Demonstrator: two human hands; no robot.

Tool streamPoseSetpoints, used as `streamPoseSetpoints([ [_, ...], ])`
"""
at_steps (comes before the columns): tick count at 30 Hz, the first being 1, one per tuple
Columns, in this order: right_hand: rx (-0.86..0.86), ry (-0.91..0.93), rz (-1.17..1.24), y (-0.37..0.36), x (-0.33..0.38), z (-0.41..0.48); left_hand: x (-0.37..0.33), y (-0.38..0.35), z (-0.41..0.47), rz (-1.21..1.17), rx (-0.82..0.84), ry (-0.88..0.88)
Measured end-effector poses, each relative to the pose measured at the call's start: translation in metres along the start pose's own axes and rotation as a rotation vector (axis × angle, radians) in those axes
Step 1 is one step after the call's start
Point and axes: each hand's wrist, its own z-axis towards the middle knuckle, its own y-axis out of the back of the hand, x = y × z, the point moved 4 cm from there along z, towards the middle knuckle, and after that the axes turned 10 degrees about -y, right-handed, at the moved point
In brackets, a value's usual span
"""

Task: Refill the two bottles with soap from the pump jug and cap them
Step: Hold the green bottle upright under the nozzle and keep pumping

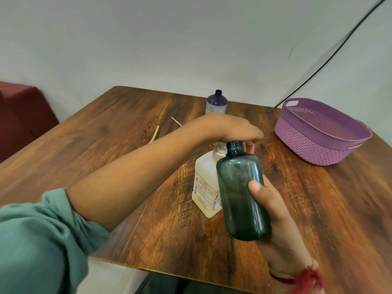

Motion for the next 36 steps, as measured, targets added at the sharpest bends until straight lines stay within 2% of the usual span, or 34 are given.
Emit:
streamPoseSetpoints([
  [3, -0.007, -0.004, 0.005, 0.0, -0.002, -0.001, -0.002, 0.001, -0.002, 0.001, -0.018, 0.006],
  [7, 0.01, -0.004, 0.025, 0.0, 0.005, -0.006, -0.017, 0.009, -0.003, 0.138, 0.003, -0.031],
  [14, -0.021, -0.016, -0.006, -0.002, 0.0, -0.006, -0.006, 0.003, -0.004, 0.063, -0.025, -0.003],
  [17, 0.004, 0.018, 0.003, -0.006, 0.004, -0.007, -0.012, 0.008, -0.005, 0.138, 0.006, 0.016],
  [20, 0.025, 0.036, 0.015, -0.005, 0.007, -0.007, -0.013, 0.015, -0.004, 0.221, -0.04, 0.017],
  [24, 0.01, 0.026, 0.009, -0.001, 0.002, -0.002, -0.008, 0.006, -0.001, 0.059, -0.069, 0.007],
  [28, -0.012, 0.004, 0.011, 0.002, -0.004, 0.0, -0.004, 0.003, -0.002, 0.051, -0.091, 0.015],
  [33, 0.008, 0.023, 0.022, 0.002, 0.004, -0.004, -0.01, 0.015, -0.003, 0.278, -0.071, 0.036],
  [36, 0.014, 0.023, 0.021, 0.001, 0.003, -0.003, -0.008, 0.01, -0.003, 0.133, -0.082, 0.017],
])
